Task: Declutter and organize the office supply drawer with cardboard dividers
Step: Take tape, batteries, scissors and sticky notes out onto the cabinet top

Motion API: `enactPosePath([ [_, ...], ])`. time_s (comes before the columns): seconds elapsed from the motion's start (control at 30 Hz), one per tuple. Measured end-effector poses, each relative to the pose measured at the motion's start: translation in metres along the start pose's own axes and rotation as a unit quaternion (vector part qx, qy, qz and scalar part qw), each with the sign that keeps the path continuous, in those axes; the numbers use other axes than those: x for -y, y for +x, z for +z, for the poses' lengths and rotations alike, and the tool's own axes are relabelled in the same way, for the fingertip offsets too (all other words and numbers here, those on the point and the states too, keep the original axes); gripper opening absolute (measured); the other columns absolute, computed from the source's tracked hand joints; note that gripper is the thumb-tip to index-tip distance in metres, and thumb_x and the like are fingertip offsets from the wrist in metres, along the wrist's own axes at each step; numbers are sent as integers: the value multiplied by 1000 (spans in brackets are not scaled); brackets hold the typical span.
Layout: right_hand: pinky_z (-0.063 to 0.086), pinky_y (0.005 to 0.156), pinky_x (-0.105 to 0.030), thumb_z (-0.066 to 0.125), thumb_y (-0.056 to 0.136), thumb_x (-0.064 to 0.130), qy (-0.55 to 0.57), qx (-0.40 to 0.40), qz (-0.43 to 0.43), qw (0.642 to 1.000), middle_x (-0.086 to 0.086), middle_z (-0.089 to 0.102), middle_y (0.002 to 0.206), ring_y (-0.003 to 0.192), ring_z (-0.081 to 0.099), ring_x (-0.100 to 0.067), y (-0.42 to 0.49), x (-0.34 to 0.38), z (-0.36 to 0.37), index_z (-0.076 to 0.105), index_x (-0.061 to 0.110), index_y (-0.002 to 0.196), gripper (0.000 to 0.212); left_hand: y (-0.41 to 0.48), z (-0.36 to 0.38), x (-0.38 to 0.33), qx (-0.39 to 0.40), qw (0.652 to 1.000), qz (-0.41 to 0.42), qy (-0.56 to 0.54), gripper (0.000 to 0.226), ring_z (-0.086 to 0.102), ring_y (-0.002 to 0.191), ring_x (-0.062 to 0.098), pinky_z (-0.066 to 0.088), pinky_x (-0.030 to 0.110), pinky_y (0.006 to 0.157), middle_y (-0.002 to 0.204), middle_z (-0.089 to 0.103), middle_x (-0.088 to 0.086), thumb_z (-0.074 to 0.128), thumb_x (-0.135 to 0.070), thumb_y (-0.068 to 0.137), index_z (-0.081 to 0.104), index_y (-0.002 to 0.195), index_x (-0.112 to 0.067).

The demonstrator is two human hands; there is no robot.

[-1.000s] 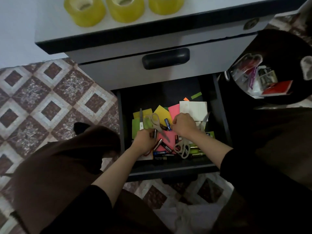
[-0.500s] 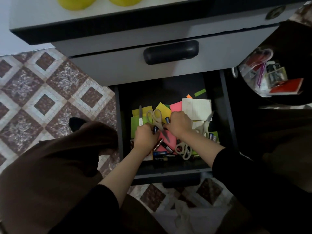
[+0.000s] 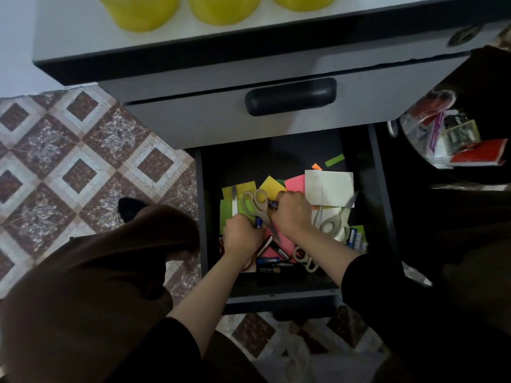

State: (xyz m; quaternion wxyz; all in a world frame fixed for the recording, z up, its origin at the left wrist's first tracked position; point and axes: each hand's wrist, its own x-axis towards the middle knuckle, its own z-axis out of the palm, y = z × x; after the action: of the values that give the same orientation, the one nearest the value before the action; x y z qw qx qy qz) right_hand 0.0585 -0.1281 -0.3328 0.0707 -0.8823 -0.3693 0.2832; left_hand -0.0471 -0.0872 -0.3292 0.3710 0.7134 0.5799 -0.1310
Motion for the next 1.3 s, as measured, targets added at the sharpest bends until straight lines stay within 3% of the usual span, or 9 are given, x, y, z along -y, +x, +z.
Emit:
enactPosePath([
  [0.23,41,66,-31,53,85,8,54,29,24,998,-19,64,94,89,59,-34,0,0,-6,66,-2,90,18,-2,-8,4,34,999,-4,-38,25,42,46,7,31,15,38,51,48,-1,67,-25,82,66,66,-6],
  [0.4,44,67,-30,55,84,10,85,24,31,996,-17,66,91,87,60,-33,-7,-6,-17,71,3,93,20,-9,-19,2,55,995,-2,-86,14,50,59,8,48,25,61,60,52,-4,70,-18,81,66,69,-12],
  [0.5,52,71,-34,60,83,10,113,19,15,993,-15,68,88,86,62,-32,-17,-9,-24,72,3,92,17,-15,-27,1,64,990,-6,-129,7,55,51,6,48,20,54,66,59,0,71,-12,79,69,81,-6],
  [0.67,43,64,-25,67,81,11,176,-17,7,984,-15,70,86,82,61,-27,-38,-15,-44,74,3,91,15,-31,-43,-3,55,983,-7,-176,15,53,35,1,47,14,43,62,58,2,70,-8,79,61,68,-10],
  [0.77,41,65,-24,72,79,12,227,-17,4,974,-11,70,84,75,57,-18,-51,-17,-59,74,2,90,15,-42,-51,-6,43,983,15,-175,10,60,57,14,56,28,63,68,62,6,71,-9,78,65,71,-8],
  [0.83,49,71,-28,75,76,8,261,-21,11,965,-11,68,80,73,60,-20,-60,-17,-66,73,0,88,14,-51,-57,-8,41,981,23,-189,7,60,64,18,56,34,71,70,62,7,71,-8,78,65,74,-7],
  [0.97,57,72,-46,75,73,-4,354,-10,7,935,-15,66,68,60,65,-28,-77,-15,-87,68,4,98,28,-67,-73,-14,42,972,52,-224,9,58,58,13,54,25,59,68,59,7,70,-5,79,61,78,-3],
  [1.17,46,46,-13,73,73,-7,398,-15,-57,916,-6,58,63,42,54,-1,-100,-2,-140,68,15,107,41,-99,-109,-45,48,942,128,-307,21,58,45,2,51,15,49,69,60,8,63,4,83,60,102,-5],
  [1.3,54,58,-25,72,72,-9,401,-2,-80,912,-10,54,65,61,53,-19,-107,8,-178,68,5,108,39,-120,-138,-68,83,941,200,-262,25,61,50,7,54,17,57,71,62,9,64,3,82,63,104,-10],
])
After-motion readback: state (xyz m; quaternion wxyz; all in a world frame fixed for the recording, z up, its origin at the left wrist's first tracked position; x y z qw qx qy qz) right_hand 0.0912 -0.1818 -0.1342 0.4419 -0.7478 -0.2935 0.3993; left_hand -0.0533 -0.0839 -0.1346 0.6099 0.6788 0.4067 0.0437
